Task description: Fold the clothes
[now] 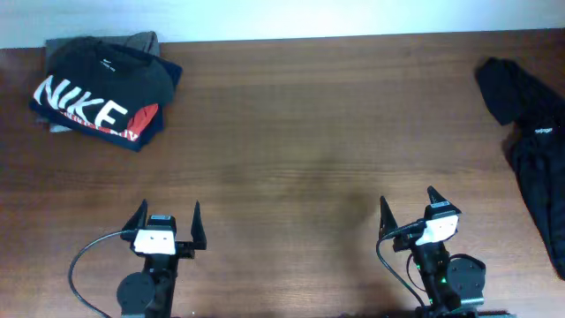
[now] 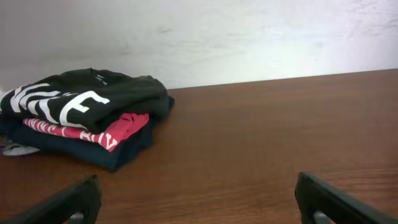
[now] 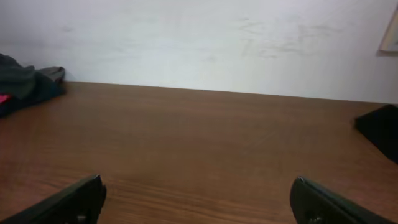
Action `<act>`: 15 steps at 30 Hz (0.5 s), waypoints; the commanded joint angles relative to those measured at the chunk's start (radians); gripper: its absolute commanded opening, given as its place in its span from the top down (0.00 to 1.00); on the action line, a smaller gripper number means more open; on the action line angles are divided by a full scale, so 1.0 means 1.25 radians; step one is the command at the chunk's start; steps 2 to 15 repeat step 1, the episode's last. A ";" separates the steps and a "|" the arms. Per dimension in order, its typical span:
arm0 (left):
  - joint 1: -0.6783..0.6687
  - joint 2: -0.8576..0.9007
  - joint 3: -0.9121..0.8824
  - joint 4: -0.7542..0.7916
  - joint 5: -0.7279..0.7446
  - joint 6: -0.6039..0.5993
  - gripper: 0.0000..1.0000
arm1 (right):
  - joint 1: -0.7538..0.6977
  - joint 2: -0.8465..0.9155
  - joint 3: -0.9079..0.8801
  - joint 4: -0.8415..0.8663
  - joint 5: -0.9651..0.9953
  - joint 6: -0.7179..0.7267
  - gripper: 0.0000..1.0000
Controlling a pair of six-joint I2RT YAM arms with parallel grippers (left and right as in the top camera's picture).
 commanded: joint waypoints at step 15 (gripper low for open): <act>0.004 -0.006 -0.006 0.001 0.011 0.013 0.01 | 0.005 -0.009 -0.005 -0.003 -0.011 -0.003 0.01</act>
